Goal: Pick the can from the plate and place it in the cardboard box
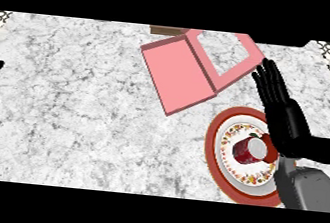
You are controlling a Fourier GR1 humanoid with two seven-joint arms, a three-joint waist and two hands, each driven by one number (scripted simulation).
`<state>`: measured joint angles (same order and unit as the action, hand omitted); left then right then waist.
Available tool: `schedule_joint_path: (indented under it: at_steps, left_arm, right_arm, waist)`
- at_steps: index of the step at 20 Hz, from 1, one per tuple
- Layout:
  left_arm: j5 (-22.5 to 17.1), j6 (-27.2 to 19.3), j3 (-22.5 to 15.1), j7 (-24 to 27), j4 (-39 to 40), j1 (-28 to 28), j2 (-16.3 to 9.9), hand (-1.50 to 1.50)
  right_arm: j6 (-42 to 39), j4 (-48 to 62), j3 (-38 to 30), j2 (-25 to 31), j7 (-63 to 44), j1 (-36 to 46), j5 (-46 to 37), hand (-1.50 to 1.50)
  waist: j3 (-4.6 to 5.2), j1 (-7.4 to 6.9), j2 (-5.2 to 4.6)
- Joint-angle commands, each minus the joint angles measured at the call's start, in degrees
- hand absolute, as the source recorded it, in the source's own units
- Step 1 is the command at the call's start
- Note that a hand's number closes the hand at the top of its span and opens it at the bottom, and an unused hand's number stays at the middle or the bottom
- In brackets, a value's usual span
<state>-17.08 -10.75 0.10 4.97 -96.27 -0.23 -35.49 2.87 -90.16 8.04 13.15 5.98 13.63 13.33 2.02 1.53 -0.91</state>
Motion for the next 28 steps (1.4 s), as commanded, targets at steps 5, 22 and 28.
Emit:
schedule_joint_path:
  at_steps: [5,22,28]
  left_arm:
    - [-5.1,-3.5,-2.3,-8.1,0.2,-2.8,8.2,0.00]
    - [-3.1,-6.1,-7.6,-10.7,4.2,-5.0,15.8,0.00]
    - [-2.2,-6.6,-6.4,-13.2,3.4,-7.7,15.4,0.00]
  right_arm:
    - [-12.2,12.7,-20.2,14.2,1.7,-1.7,13.8,1.50]
    - [-29.7,31.1,-7.1,40.0,25.0,1.6,-18.7,-1.50]
    - [-42.7,26.4,-4.8,43.9,14.3,7.7,-17.3,-1.50]
  waist:
    - [-2.27,-0.58,0.36]
    - [-1.92,-2.56,0.67]
    - [-1.95,-1.95,0.88]
